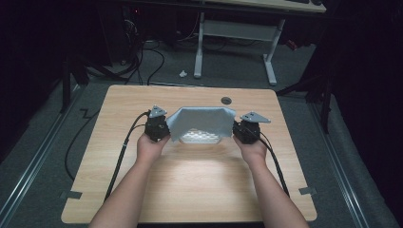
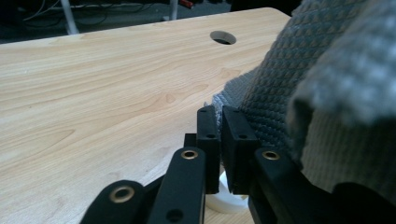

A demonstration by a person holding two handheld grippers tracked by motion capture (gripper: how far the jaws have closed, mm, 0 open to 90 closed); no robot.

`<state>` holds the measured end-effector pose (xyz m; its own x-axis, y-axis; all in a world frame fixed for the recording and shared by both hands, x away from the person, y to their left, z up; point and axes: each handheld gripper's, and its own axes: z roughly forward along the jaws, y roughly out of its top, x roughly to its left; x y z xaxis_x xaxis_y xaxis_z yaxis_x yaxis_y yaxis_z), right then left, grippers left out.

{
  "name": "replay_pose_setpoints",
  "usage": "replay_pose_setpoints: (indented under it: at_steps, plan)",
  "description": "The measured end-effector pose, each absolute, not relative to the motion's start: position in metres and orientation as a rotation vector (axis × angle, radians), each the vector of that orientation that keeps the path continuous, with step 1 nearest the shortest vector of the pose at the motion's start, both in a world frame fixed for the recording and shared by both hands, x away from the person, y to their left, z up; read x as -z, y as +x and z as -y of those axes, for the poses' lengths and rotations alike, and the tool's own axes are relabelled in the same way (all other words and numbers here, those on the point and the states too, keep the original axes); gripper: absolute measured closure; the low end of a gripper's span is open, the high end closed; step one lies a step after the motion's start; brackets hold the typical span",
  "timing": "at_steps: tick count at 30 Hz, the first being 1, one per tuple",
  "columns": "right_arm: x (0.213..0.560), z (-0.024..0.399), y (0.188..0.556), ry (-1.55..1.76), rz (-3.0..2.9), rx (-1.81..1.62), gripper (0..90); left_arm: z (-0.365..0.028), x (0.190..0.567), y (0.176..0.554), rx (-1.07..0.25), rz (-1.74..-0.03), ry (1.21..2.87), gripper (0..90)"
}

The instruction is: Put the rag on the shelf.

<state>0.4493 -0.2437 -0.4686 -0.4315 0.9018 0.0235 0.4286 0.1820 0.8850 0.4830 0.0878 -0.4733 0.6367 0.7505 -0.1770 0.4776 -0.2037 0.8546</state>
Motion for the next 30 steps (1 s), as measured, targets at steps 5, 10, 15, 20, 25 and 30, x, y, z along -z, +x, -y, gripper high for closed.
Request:
replay_pose_setpoints:
  at_steps: [5,10,15,20,25,30]
  plan:
    - [0.471,0.246,0.449,1.257,-1.947,-1.194,89.1,-0.095,0.475,0.482,-0.392,-1.017,1.813,67.6]
    - [0.469,0.249,0.449,1.269,-1.934,-1.186,84.3,-0.104,0.474,0.480,-0.415,-1.031,1.800,64.8]
    - [0.464,0.255,0.447,1.273,-1.915,-1.185,78.8,-0.112,0.471,0.476,-0.439,-1.031,1.796,64.1]
    - [0.459,0.262,0.446,1.282,-1.888,-1.181,76.3,-0.118,0.468,0.473,-0.454,-1.030,1.793,64.0]
    - [0.457,0.266,0.447,1.284,-1.875,-1.182,76.1,-0.122,0.467,0.472,-0.464,-1.035,1.784,64.0]
    - [0.455,0.270,0.447,1.282,-1.868,-1.163,75.9,-0.129,0.466,0.470,-0.483,-1.041,1.785,63.8]
